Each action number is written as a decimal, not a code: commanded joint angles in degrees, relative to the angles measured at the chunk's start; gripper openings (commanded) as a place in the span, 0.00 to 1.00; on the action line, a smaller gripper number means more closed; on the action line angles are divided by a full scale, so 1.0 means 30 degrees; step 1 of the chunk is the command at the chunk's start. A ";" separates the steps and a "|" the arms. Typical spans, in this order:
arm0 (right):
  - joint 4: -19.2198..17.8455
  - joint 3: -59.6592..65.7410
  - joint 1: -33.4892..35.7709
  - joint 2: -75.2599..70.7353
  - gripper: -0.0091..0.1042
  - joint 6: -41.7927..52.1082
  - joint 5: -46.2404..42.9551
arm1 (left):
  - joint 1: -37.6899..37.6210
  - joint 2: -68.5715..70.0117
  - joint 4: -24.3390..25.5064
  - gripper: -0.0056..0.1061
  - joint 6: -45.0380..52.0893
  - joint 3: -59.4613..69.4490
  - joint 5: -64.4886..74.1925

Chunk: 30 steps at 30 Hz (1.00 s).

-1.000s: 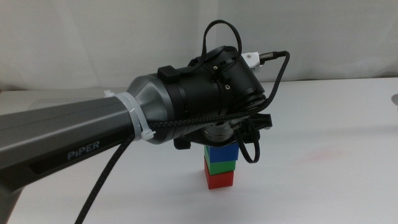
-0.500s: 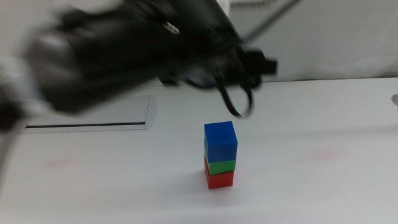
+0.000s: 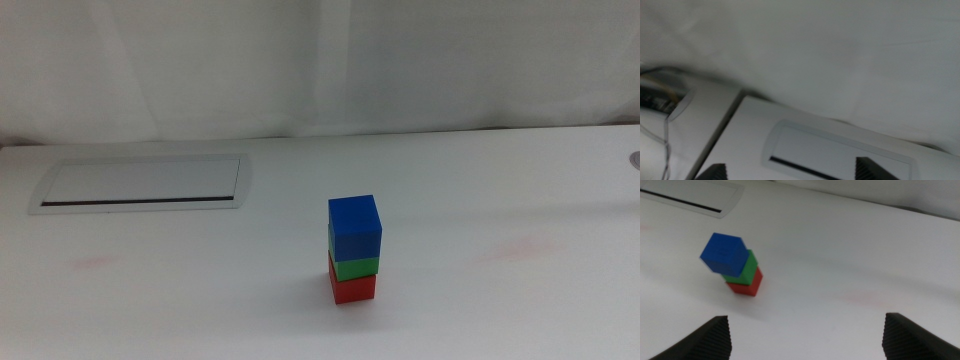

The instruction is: Stack red cubes first, then green, then blue cubes in a specific spot.

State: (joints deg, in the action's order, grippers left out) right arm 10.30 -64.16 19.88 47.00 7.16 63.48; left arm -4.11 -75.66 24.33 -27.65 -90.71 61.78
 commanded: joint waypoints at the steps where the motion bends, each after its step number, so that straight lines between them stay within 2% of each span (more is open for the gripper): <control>1: -0.1372 0.0076 -0.0146 0.0049 0.80 -0.0760 -0.0597 | 0.2081 0.1084 -0.2347 0.59 0.1310 0.1228 -0.0879; 5: -0.4954 0.0076 -0.0146 0.0049 0.80 -0.2945 -0.0819 | 0.3128 0.3270 -0.2755 0.43 0.2013 0.4676 -0.2915; 6: -0.6273 0.0076 -0.0146 0.0049 0.79 -0.3801 -0.0783 | 0.3087 0.4201 -0.2869 0.28 0.2265 0.6537 -0.3842; 9: -0.7838 0.0076 -0.0146 -0.0114 0.71 -0.4940 -0.0705 | 0.3087 0.5634 -0.3222 0.04 0.2291 0.9714 -0.5461; 13: -0.9901 0.0076 -0.0146 -0.0740 0.52 -0.6070 -0.0029 | 0.3087 0.7943 -0.3267 0.03 0.2291 1.3610 -0.8056; 14: -1.0459 0.0076 -0.0146 -0.0989 0.46 -0.6274 0.0291 | 0.3087 0.8412 -0.3267 0.03 0.2291 1.4367 -0.8494; 15: -1.1270 0.0076 -0.0146 -0.1647 0.35 -0.6493 0.1030 | 0.3087 0.9600 -0.3267 0.03 0.2291 1.6030 -0.9290; 20: -1.1037 0.0076 -0.0146 -0.4239 0.13 -0.6454 0.1907 | 0.3087 1.2067 -0.3267 0.03 0.2291 1.9291 -1.0908; 25: -1.0403 0.0238 -0.0146 -0.7479 0.11 -0.6454 0.2473 | 0.3087 1.4329 -0.3267 0.03 0.2291 2.1563 -1.2116; 30: -0.9616 0.2721 -0.0146 -1.0367 0.11 -0.6454 0.0141 | 0.3087 1.6021 -0.3231 0.03 0.2170 2.3141 -1.3094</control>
State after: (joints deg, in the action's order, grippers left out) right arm -19.45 -58.77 19.88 17.81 -12.17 66.73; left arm 5.02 -29.01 15.04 -20.73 -22.40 25.01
